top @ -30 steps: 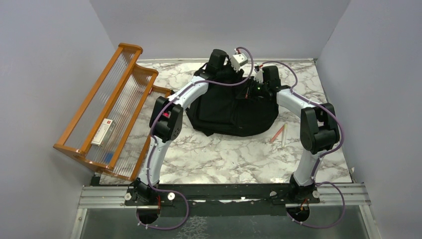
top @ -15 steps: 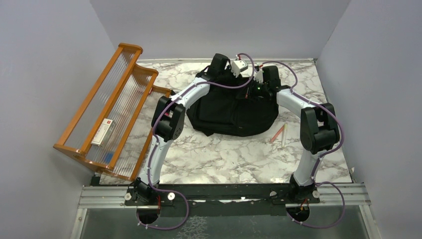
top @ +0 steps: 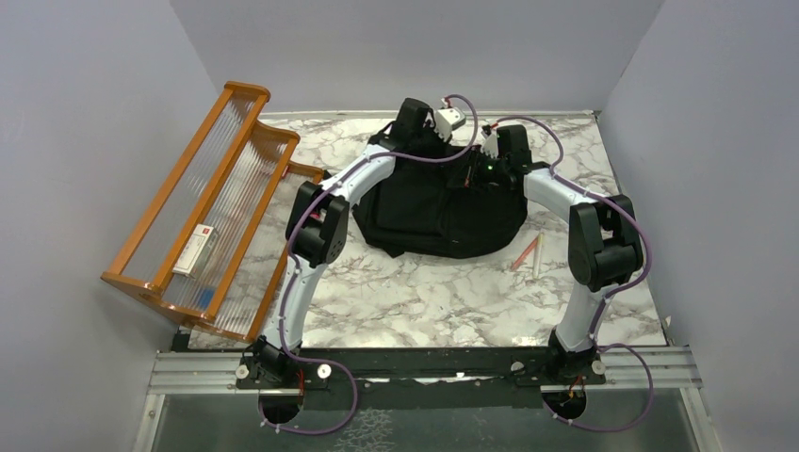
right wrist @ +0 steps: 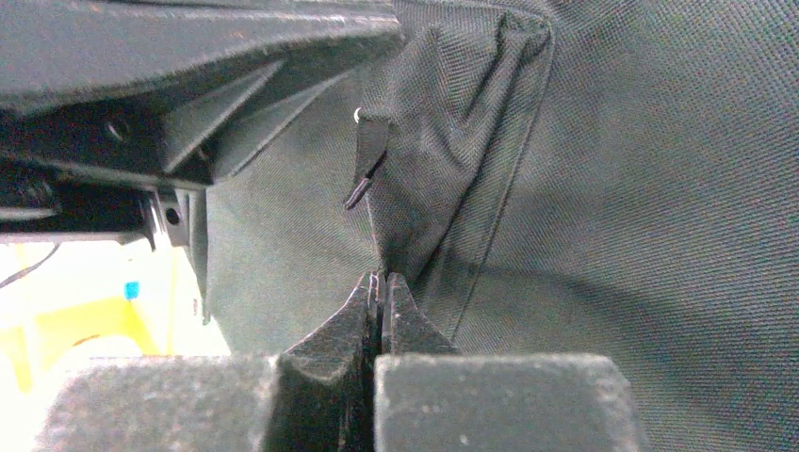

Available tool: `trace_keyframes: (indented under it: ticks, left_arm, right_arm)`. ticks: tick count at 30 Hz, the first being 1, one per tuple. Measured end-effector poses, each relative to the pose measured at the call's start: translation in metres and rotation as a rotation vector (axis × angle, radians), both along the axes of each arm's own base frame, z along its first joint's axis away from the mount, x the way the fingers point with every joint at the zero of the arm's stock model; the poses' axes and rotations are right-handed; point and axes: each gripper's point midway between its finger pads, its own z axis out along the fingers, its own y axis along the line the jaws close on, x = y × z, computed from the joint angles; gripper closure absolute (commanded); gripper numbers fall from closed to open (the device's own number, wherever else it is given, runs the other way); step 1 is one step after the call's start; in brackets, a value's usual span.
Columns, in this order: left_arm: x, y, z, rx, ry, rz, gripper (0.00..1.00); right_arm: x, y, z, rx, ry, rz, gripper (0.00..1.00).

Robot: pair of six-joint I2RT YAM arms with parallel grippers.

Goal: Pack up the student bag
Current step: Unzip the student bag at the center of the board.

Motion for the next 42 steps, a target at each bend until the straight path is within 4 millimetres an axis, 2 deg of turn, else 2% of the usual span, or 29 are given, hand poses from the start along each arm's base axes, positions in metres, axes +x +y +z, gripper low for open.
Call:
trace_keyframes:
  ticks: [4,6,9,12,17,22,27,36,42]
  left_arm:
    - [0.005,0.009,0.001,-0.047,0.048,0.03,0.97]
    - [0.01,0.017,0.002,-0.084,0.062,0.049,0.86]
    - [0.008,0.028,-0.005,-0.114,0.086,0.065,0.68]
    - [-0.005,0.045,-0.015,-0.135,0.096,0.073,0.57]
    - [-0.039,0.041,-0.008,-0.183,0.0,-0.063,0.54]
    - [-0.055,0.028,0.008,-0.167,-0.186,-0.223,0.53]
    - [-0.056,0.019,0.018,-0.147,-0.325,-0.287,0.51]
    - [-0.043,0.01,0.04,-0.144,-0.474,-0.31,0.48]
    - [-0.049,0.0,0.033,-0.139,-0.485,-0.344,0.45]
  right_arm:
    - [-0.001,0.0,0.0,0.0,0.001,0.0,1.0]
    - [-0.002,0.0,-0.001,0.0,0.002,0.0,0.99]
    - [-0.002,0.0,0.0,0.0,0.001,0.0,1.0]
    - [-0.002,0.0,-0.001,0.0,0.002,0.0,0.99]
    - [-0.002,-0.001,-0.001,0.0,0.004,0.0,1.0]
    - [-0.003,-0.001,-0.002,0.0,0.005,0.0,1.0]
    - [-0.002,-0.001,-0.002,0.0,0.004,0.0,0.99]
    - [-0.002,-0.001,-0.002,0.0,0.003,0.0,0.99]
    - [-0.002,-0.001,-0.002,0.0,0.003,0.0,1.0]
